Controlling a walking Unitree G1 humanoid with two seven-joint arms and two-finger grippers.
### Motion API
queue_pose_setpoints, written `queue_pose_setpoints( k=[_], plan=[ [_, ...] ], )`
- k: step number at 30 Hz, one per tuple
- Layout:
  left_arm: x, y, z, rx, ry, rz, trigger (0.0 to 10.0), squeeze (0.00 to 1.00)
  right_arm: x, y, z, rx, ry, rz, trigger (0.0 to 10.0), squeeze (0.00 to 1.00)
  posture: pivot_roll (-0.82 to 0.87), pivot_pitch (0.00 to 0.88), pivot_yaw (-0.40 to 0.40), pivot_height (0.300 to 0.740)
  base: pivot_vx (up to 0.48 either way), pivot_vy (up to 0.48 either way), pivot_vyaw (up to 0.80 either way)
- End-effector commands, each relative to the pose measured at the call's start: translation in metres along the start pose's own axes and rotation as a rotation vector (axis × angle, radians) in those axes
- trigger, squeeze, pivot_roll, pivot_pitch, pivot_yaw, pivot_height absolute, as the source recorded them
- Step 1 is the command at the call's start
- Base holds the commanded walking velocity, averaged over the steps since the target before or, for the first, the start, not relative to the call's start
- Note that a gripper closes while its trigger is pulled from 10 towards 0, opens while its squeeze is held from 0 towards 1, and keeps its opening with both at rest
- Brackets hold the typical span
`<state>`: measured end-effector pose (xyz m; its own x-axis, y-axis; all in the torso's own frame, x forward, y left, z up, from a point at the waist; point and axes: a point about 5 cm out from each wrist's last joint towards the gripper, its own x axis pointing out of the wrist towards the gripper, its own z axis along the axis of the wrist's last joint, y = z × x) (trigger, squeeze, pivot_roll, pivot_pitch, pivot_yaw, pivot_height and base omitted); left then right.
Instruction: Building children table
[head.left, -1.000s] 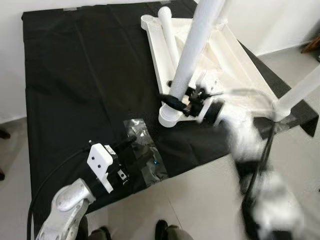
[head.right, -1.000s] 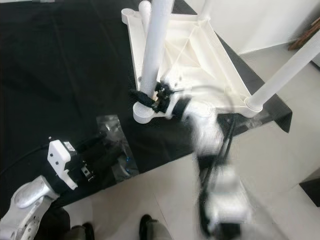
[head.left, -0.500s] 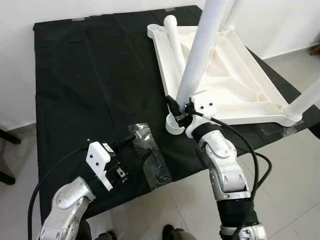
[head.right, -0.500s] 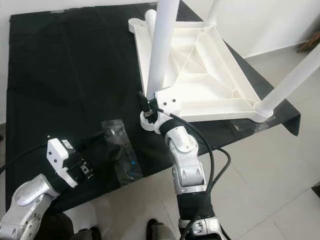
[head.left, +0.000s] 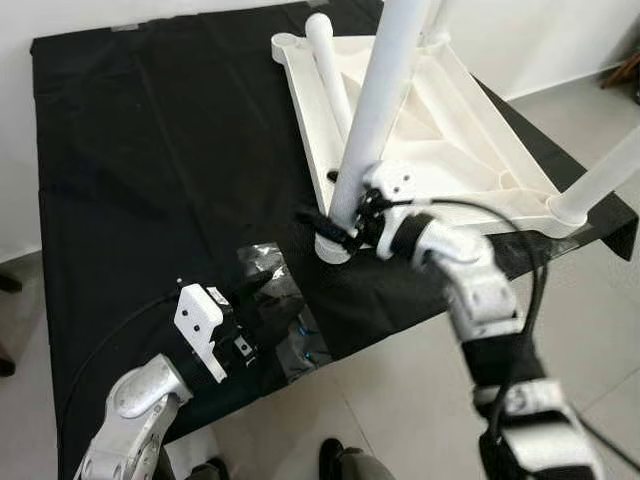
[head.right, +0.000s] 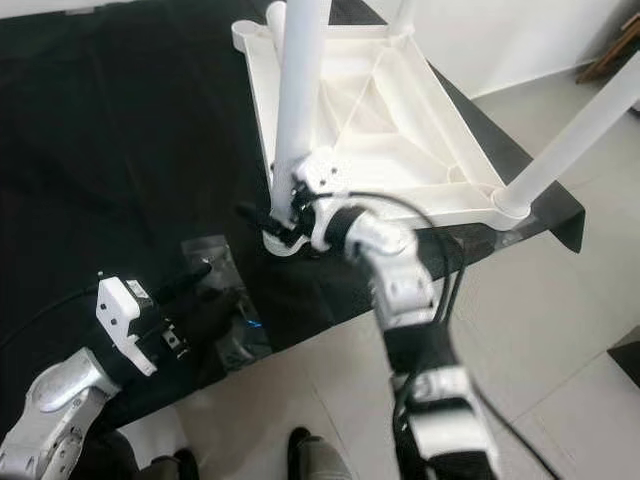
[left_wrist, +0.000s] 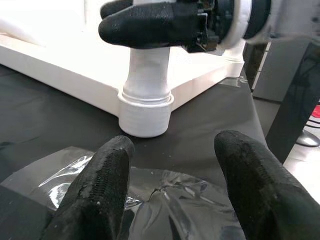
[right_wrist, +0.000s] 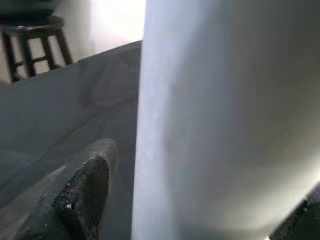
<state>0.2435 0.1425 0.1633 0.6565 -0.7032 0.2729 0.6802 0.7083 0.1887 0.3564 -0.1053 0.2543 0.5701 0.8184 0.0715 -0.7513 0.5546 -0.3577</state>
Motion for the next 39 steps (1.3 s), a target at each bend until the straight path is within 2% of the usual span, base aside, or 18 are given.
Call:
queue_pose_setpoints(
  k=[1,5,6,8,9,17,23,25,26,27,28,30,31,32,33,34,35,39],
  plan=[
    [-0.001,-0.006,-0.002,-0.014,0.005,-0.012,10.0,0.00,0.001,0.003,-0.008,0.013,0.019,0.060,10.0,0.00,0.05,0.281,-0.133,0.740,0.000,0.000,0.00],
    [0.000,-0.008,-0.002,-0.011,0.006,-0.014,10.0,0.00,0.002,-0.016,-0.003,-0.006,0.037,0.131,10.0,0.00,0.06,0.285,-0.135,0.740,0.000,0.000,0.00],
    [0.000,-0.008,-0.002,-0.010,0.007,-0.016,10.0,0.00,0.003,-0.020,-0.002,-0.011,0.045,0.162,4.9,0.00,0.06,0.286,-0.135,0.740,0.000,0.000,0.00],
    [0.000,-0.009,-0.002,-0.010,0.008,-0.017,10.0,0.00,0.003,-0.023,-0.001,-0.011,0.049,0.191,4.9,0.00,0.06,0.286,-0.135,0.740,0.000,0.000,0.00],
    [0.000,-0.009,-0.002,-0.009,0.010,-0.019,10.0,0.00,0.003,-0.024,-0.002,-0.012,0.058,0.213,0.0,0.00,0.07,0.286,-0.134,0.740,0.000,0.000,0.00],
    [0.000,-0.010,-0.002,-0.006,0.016,-0.026,10.0,0.00,0.004,-0.028,-0.004,0.005,0.061,0.253,0.0,0.00,0.07,0.288,-0.133,0.740,0.000,0.000,0.00],
    [0.000,-0.010,-0.002,-0.005,0.018,-0.028,10.0,0.00,-0.005,-0.028,-0.015,0.025,0.091,0.242,0.0,0.00,0.06,0.288,-0.132,0.740,0.000,0.000,0.00],
    [0.000,-0.010,-0.002,-0.004,0.017,-0.027,10.0,0.00,-0.014,-0.017,-0.035,0.062,0.142,0.152,0.0,0.00,0.05,0.288,-0.149,0.740,0.000,0.000,0.00],
    [-0.001,-0.009,-0.002,-0.002,0.017,-0.025,10.0,0.00,-0.011,-0.005,-0.048,0.109,0.163,0.008,0.0,0.00,0.05,0.289,-0.148,0.740,0.000,0.000,0.00],
    [-0.001,-0.009,-0.002,-0.002,0.017,-0.025,10.0,0.00,-0.011,-0.005,-0.048,0.109,0.163,0.008,0.0,0.00,0.05,0.289,-0.148,0.740,0.000,0.000,0.00],
    [-0.002,-0.009,-0.002,-0.001,0.017,-0.024,10.0,0.00,-0.008,0.005,-0.056,0.142,0.176,-0.144,0.0,0.00,0.04,0.290,-0.148,0.740,0.000,0.000,0.00],
    [-0.002,-0.009,-0.002,-0.001,0.017,-0.024,10.0,0.00,-0.008,0.005,-0.056,0.142,0.176,-0.144,0.0,0.00,0.04,0.290,-0.148,0.740,0.000,0.000,0.00],
    [-0.002,-0.008,-0.001,-0.001,0.016,-0.022,10.0,0.00,-0.006,0.028,-0.065,0.266,0.158,-0.335,0.0,0.00,0.04,0.298,-0.134,0.740,0.000,0.000,0.00],
    [-0.002,-0.008,-0.001,-0.001,0.016,-0.022,10.0,0.00,-0.006,0.028,-0.065,0.266,0.158,-0.335,0.0,0.00,0.04,0.298,-0.134,0.740,0.000,0.000,0.00],
    [-0.001,-0.007,-0.002,0.002,0.020,-0.031,10.0,0.00,-0.004,0.064,-0.069,0.231,0.210,-0.333,0.0,0.00,0.05,0.295,-0.119,0.740,0.000,0.000,0.00],
    [-0.001,-0.007,-0.002,0.002,0.020,-0.031,10.0,0.00,-0.004,0.064,-0.069,0.231,0.210,-0.333,0.0,0.00,0.05,0.295,-0.119,0.740,0.000,0.000,0.00],
    [0.000,-0.007,-0.003,0.003,0.024,-0.037,10.0,0.00,-0.006,0.074,-0.068,0.214,0.223,-0.355,0.0,0.00,0.03,0.276,-0.120,0.740,0.000,0.000,0.00],
    [0.001,-0.006,-0.005,0.000,0.022,-0.034,10.0,0.00,-0.005,0.070,-0.074,0.179,0.270,-0.353,0.0,0.00,0.05,0.273,-0.143,0.740,0.000,0.000,0.00]
  ],
)
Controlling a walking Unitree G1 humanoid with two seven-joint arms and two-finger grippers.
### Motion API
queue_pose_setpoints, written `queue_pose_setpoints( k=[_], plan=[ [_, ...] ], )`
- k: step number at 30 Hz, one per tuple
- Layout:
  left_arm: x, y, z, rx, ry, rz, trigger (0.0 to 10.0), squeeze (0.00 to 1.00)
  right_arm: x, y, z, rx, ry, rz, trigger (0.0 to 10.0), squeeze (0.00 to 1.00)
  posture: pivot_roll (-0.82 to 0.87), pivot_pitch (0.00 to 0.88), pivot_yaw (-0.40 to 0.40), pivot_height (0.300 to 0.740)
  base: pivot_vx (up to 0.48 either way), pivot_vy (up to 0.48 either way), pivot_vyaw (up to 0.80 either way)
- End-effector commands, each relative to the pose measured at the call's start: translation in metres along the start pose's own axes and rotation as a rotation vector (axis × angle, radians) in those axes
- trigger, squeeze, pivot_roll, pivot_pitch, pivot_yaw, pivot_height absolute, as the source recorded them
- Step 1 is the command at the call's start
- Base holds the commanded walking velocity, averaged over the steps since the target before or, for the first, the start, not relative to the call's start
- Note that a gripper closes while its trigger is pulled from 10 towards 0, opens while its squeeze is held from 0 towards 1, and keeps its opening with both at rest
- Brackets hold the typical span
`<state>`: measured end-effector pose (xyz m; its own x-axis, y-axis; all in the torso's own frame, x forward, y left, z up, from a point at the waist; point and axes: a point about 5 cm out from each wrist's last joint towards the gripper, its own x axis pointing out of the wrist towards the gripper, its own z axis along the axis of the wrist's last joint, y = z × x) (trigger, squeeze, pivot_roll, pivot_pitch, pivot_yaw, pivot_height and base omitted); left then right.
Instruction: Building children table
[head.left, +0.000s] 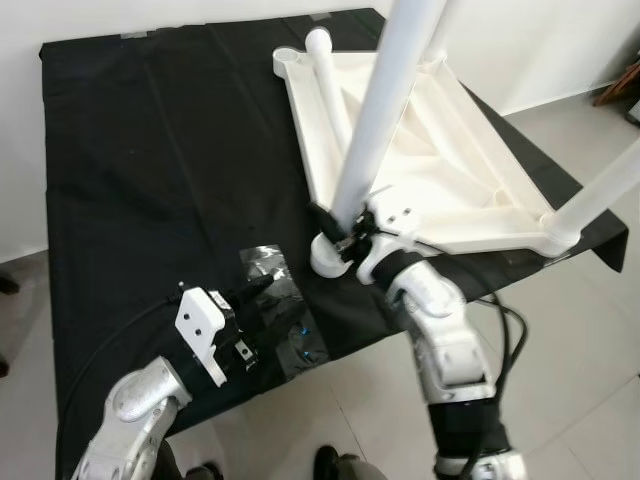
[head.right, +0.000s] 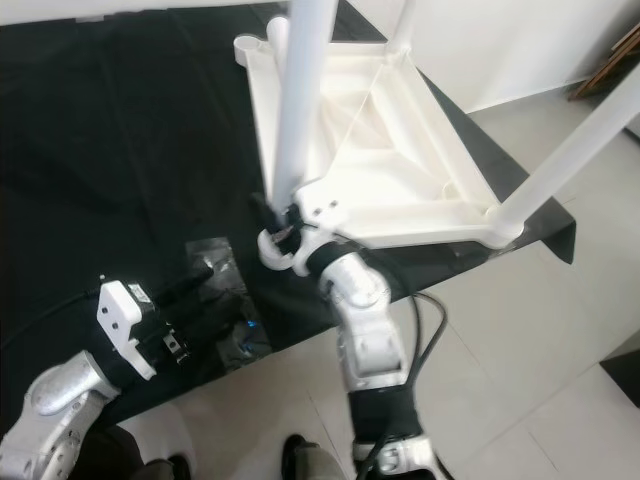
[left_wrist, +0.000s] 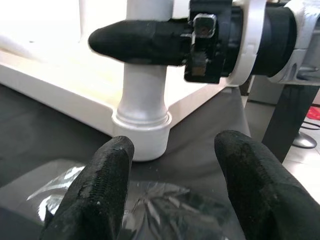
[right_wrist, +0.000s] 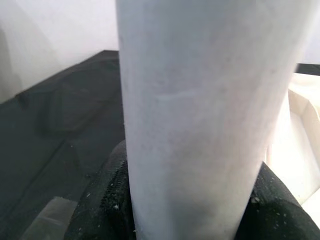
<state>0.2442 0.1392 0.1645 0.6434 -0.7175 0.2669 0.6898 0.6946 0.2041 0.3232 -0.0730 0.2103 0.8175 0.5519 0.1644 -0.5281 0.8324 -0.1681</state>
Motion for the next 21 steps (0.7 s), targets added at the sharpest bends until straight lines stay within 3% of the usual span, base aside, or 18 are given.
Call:
queue_pose_setpoints(
  k=[1,5,6,7,8,10,11,14,15,16,17,18,20,21],
  plan=[
    [-0.002,-0.004,-0.005,-0.009,0.018,-0.004,10.0,0.00,-0.010,-0.004,-0.052,-0.019,0.273,-0.016,0.0,0.00,0.05,0.273,-0.138,0.740,0.000,0.000,0.00],
    [-0.004,-0.004,-0.005,-0.008,0.018,0.004,10.0,0.00,-0.010,-0.001,-0.055,-0.028,0.291,-0.007,0.0,0.00,0.05,0.270,-0.133,0.740,0.000,0.000,0.00],
    [-0.004,-0.004,-0.006,-0.008,0.019,0.004,10.0,0.00,-0.010,0.001,-0.057,-0.035,0.302,-0.007,1.1,0.00,0.05,0.268,-0.131,0.740,0.000,0.000,0.00],
    [-0.004,-0.004,-0.006,-0.008,0.019,0.004,10.0,0.00,-0.010,0.001,-0.057,-0.035,0.302,-0.007,1.1,0.00,0.05,0.268,-0.131,0.740,0.000,0.000,0.00],
    [-0.004,-0.004,-0.006,-0.010,0.022,-0.002,10.0,0.00,-0.012,0.000,-0.056,-0.050,0.318,-0.023,10.0,0.00,0.05,0.266,-0.125,0.740,0.000,0.000,0.00],
    [-0.004,-0.005,-0.006,-0.012,0.023,-0.007,10.0,0.00,-0.011,-0.004,-0.053,-0.052,0.310,-0.032,10.0,0.00,0.05,0.265,-0.124,0.740,0.000,0.000,0.00],
    [-0.003,-0.005,-0.006,-0.014,0.023,-0.010,10.0,0.00,-0.008,-0.007,-0.044,-0.021,0.272,-0.017,10.0,1.00,0.04,0.266,-0.125,0.740,0.000,0.000,0.00],
    [-0.002,-0.005,-0.006,-0.014,0.023,-0.011,10.0,0.00,-0.006,-0.007,-0.037,0.001,0.243,-0.003,10.0,1.00,0.04,0.266,-0.125,0.740,0.000,0.000,0.00],
    [-0.002,-0.005,-0.006,-0.014,0.021,-0.010,10.0,0.00,-0.002,-0.007,-0.028,0.022,0.194,0.082,10.0,1.00,0.05,0.267,-0.128,0.740,0.000,0.000,0.00],
    [-0.002,-0.005,-0.006,-0.014,0.021,-0.010,10.0,0.00,-0.002,-0.007,-0.028,0.022,0.194,0.082,10.0,1.00,0.05,0.267,-0.128,0.740,0.000,0.000,0.00],
    [-0.002,-0.005,-0.006,-0.014,0.020,-0.007,10.0,0.00,0.000,-0.005,-0.015,0.003,0.117,0.215,10.0,1.00,0.05,0.268,-0.129,0.740,0.000,0.000,0.00],
    [-0.002,-0.005,-0.006,-0.014,0.020,-0.007,10.0,0.00,0.000,-0.005,-0.015,0.003,0.117,0.215,10.0,1.00,0.05,0.268,-0.129,0.740,0.000,0.000,0.00],
    [-0.001,-0.005,-0.006,-0.013,0.016,-0.004,10.0,0.00,0.004,-0.013,0.001,-0.123,0.051,0.458,10.0,0.11,0.05,0.271,-0.129,0.740,0.000,0.000,0.00],
    [-0.001,-0.005,-0.005,-0.013,0.015,-0.003,10.0,0.00,0.008,-0.021,0.007,-0.162,0.043,0.511,10.0,0.00,0.05,0.273,-0.133,0.740,0.000,0.000,0.00]
  ],
)
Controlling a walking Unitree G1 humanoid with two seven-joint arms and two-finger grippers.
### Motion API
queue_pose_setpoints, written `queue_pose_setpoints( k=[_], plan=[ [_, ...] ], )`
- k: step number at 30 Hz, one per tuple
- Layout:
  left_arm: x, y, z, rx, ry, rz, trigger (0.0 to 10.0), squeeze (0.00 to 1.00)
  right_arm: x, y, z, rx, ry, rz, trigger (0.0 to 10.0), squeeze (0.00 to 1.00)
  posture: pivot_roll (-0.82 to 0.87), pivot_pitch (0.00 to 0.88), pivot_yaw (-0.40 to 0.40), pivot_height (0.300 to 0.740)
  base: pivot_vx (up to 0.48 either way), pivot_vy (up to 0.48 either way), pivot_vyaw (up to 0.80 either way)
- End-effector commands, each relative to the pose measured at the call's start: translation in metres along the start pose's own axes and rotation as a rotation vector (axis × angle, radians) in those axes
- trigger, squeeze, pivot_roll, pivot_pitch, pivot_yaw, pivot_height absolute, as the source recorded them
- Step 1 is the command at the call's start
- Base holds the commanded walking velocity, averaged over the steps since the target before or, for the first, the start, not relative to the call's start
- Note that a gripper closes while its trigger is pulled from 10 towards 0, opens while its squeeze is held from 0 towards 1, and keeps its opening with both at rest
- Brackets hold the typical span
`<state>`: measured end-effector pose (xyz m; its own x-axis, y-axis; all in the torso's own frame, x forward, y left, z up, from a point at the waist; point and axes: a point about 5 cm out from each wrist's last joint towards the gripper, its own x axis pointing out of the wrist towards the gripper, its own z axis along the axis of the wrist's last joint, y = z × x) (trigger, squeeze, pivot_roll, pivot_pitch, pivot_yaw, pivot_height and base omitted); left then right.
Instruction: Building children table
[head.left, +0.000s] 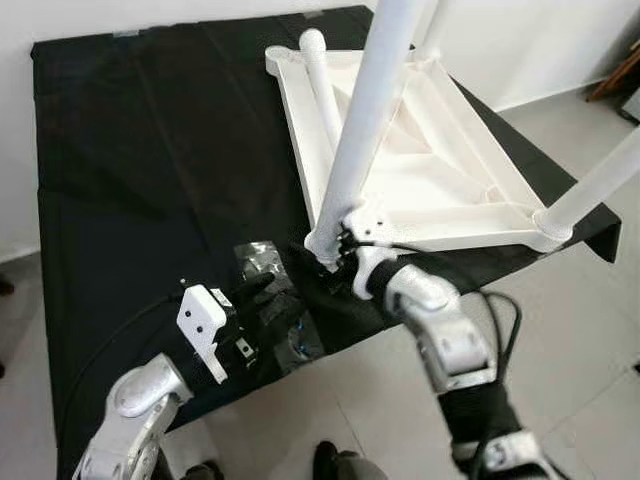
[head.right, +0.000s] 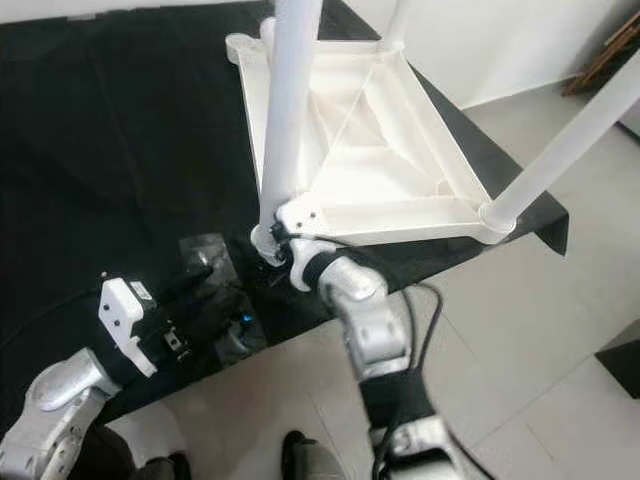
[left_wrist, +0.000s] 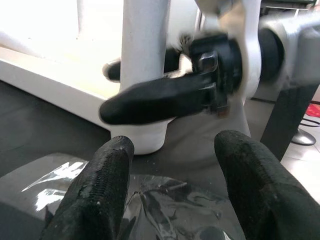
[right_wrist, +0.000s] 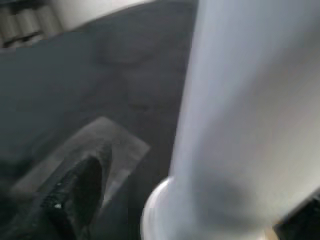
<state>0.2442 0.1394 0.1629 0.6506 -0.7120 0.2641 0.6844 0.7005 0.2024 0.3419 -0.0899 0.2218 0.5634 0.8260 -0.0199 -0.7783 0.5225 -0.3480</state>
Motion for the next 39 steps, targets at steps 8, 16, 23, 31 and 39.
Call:
queue_pose_setpoints(
  k=[8,16,23,31,39],
  plan=[
    [0.000,-0.008,-0.003,-0.015,0.007,-0.008,10.0,0.00,0.010,-0.031,0.019,-0.070,-0.034,0.162,10.0,0.00,0.06,0.284,-0.136,0.740,0.000,0.000,0.00],
    [-0.001,-0.010,-0.001,-0.015,0.007,-0.010,10.0,0.00,0.015,-0.043,0.025,-0.039,-0.033,0.229,0.0,0.00,0.08,0.296,-0.143,0.740,0.000,0.000,0.00],
    [-0.001,-0.010,-0.001,-0.017,0.008,-0.009,10.0,0.00,0.008,-0.053,0.014,0.008,-0.034,0.218,0.0,0.00,0.08,0.299,-0.139,0.740,0.000,0.000,0.00],
    [-0.003,-0.009,-0.001,-0.013,0.011,-0.009,10.0,0.00,0.002,-0.046,-0.025,0.100,0.068,-0.228,0.0,0.00,0.07,0.298,-0.153,0.740,0.000,0.000,0.00],
    [-0.005,-0.005,-0.001,-0.015,0.017,-0.016,10.0,0.00,-0.017,0.035,-0.049,0.087,0.210,-0.565,0.0,0.00,0.04,0.300,-0.131,0.740,0.000,0.000,0.00]
  ],
)
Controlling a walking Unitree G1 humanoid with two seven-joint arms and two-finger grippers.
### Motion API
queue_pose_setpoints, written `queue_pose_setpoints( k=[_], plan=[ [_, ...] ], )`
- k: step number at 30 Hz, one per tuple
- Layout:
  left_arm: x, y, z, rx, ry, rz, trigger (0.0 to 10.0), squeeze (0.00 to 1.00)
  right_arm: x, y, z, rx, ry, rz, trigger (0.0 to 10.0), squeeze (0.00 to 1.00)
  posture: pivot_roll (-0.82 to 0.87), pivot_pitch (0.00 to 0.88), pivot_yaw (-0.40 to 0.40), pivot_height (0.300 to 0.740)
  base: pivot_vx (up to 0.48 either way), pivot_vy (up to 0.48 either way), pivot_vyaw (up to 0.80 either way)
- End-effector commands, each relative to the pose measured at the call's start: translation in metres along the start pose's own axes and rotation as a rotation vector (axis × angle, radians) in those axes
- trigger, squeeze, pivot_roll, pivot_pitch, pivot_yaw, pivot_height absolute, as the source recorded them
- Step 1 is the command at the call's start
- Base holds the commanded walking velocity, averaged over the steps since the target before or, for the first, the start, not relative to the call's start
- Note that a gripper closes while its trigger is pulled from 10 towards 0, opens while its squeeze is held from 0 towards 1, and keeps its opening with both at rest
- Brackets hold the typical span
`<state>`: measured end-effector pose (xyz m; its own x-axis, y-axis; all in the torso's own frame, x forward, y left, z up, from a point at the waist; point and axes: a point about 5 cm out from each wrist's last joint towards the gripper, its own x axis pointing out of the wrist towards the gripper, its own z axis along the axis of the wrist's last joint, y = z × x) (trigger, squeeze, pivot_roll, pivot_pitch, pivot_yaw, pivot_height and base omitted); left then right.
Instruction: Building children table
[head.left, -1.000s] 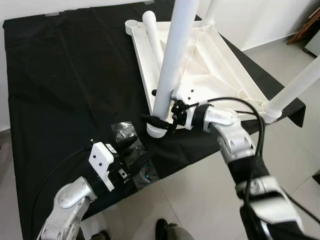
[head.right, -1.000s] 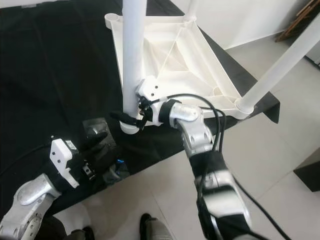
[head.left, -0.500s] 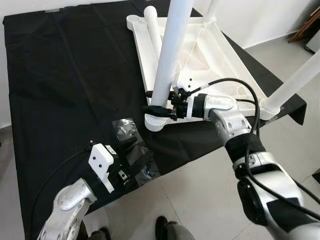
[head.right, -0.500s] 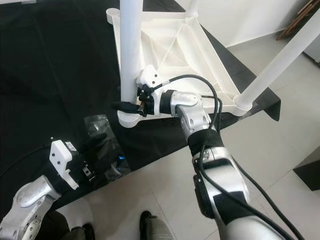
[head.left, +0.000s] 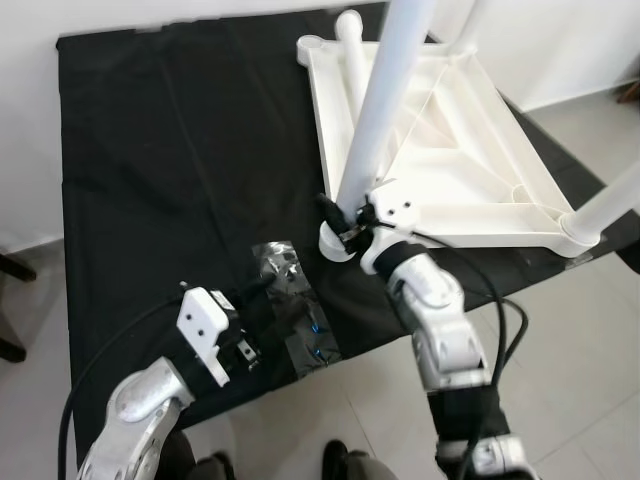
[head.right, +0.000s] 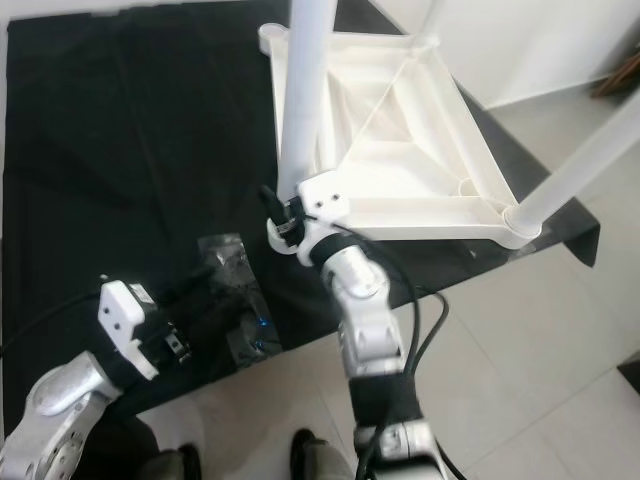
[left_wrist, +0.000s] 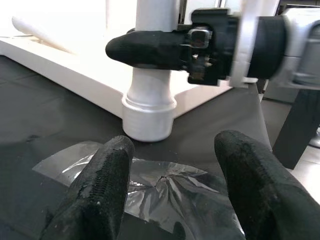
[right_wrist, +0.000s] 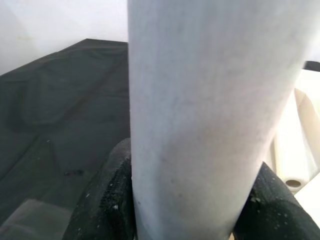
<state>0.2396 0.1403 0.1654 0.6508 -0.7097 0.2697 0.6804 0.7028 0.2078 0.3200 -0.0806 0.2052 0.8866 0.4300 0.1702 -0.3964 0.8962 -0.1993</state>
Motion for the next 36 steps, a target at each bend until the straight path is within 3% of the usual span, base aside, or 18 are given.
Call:
queue_pose_setpoints(
  k=[1,7,8,11,12,16,18,21,23,25,26,27,28,29,30,32,36],
  plan=[
    [-0.002,-0.003,-0.005,-0.021,0.022,-0.019,10.0,0.00,-0.015,-0.005,-0.041,-0.086,0.227,-0.028,0.0,0.00,0.04,0.300,-0.131,0.740,0.000,0.000,0.00],
    [-0.003,-0.003,-0.005,-0.023,0.019,-0.005,10.0,0.00,-0.009,-0.003,-0.043,-0.085,0.238,0.023,0.0,0.00,0.05,0.300,-0.139,0.740,0.000,0.000,0.00],
    [-0.003,-0.003,-0.005,-0.021,0.018,0.000,10.0,0.00,-0.007,-0.004,-0.045,-0.084,0.247,0.019,10.0,0.00,0.05,0.297,-0.137,0.740,0.000,0.000,0.00],
    [-0.002,-0.002,-0.005,-0.019,0.020,-0.005,10.0,0.00,-0.003,-0.004,-0.042,-0.052,0.213,0.031,10.0,0.06,0.05,0.292,-0.131,0.740,0.000,0.000,0.00],
    [-0.002,-0.002,-0.005,-0.018,0.023,-0.010,10.0,0.00,0.001,-0.004,-0.038,-0.010,0.167,0.047,10.0,1.00,0.05,0.288,-0.128,0.740,0.000,0.000,0.00],
    [-0.003,0.005,-0.004,-0.037,0.012,0.049,10.0,0.00,0.000,-0.001,-0.014,0.087,0.043,0.044,10.0,1.00,0.04,0.281,-0.124,0.740,0.000,0.000,0.00],
    [-0.003,0.005,-0.004,-0.037,0.012,0.049,10.0,0.00,0.000,-0.001,-0.014,0.087,0.043,0.044,10.0,1.00,0.04,0.281,-0.124,0.740,0.000,0.000,0.00],
    [-0.010,0.027,-0.004,-0.049,0.034,0.257,10.0,0.00,-0.019,-0.006,-0.002,0.112,-0.031,0.031,10.0,1.00,0.02,0.275,-0.120,0.740,0.000,0.000,0.00],
    [-0.012,0.033,-0.005,-0.059,0.054,0.304,10.0,0.00,-0.024,-0.005,-0.002,0.113,-0.036,0.036,10.0,1.00,0.02,0.274,-0.120,0.740,0.000,0.000,0.00],
    [-0.017,0.042,-0.006,-0.054,0.091,0.368,10.0,0.00,-0.036,-0.001,-0.005,0.114,-0.040,0.056,10.0,0.71,0.01,0.270,-0.119,0.740,0.000,0.000,0.00],
    [-0.020,0.045,-0.005,-0.050,0.096,0.388,10.0,0.00,-0.042,0.002,-0.007,0.111,-0.038,0.072,10.0,0.64,0.01,0.270,-0.119,0.740,0.000,0.000,0.00],
    [-0.020,0.045,-0.005,-0.050,0.096,0.388,10.0,0.00,-0.042,0.002,-0.007,0.111,-0.038,0.072,10.0,0.64,0.01,0.270,-0.119,0.740,0.000,0.000,0.00],
    [-0.023,0.046,-0.002,-0.053,0.097,0.401,10.0,0.00,-0.047,0.004,-0.010,0.098,-0.035,0.087,10.0,0.22,0.01,0.267,-0.117,0.740,0.000,0.000,0.00],
    [-0.023,0.046,-0.002,-0.053,0.097,0.401,10.0,0.00,-0.047,0.004,-0.010,0.098,-0.035,0.087,10.0,0.22,0.01,0.267,-0.117,0.740,0.000,0.000,0.00],
    [-0.026,0.050,0.001,-0.059,0.092,0.439,10.0,0.00,-0.051,0.004,-0.011,0.094,-0.032,0.100,10.0,0.00,0.01,0.264,-0.117,0.740,0.000,0.000,0.00],
    [-0.032,0.053,0.005,-0.066,0.077,0.495,10.0,0.00,-0.056,0.002,-0.016,0.098,-0.024,0.127,10.0,0.00,0.01,0.260,-0.118,0.740,0.270,-0.394,0.00],
    [-0.033,0.046,0.007,-0.088,0.062,0.485,10.0,0.00,-0.058,0.001,-0.019,0.108,-0.014,0.153,10.0,0.00,0.01,0.251,-0.122,0.740,0.269,-0.394,0.00]
  ],
)
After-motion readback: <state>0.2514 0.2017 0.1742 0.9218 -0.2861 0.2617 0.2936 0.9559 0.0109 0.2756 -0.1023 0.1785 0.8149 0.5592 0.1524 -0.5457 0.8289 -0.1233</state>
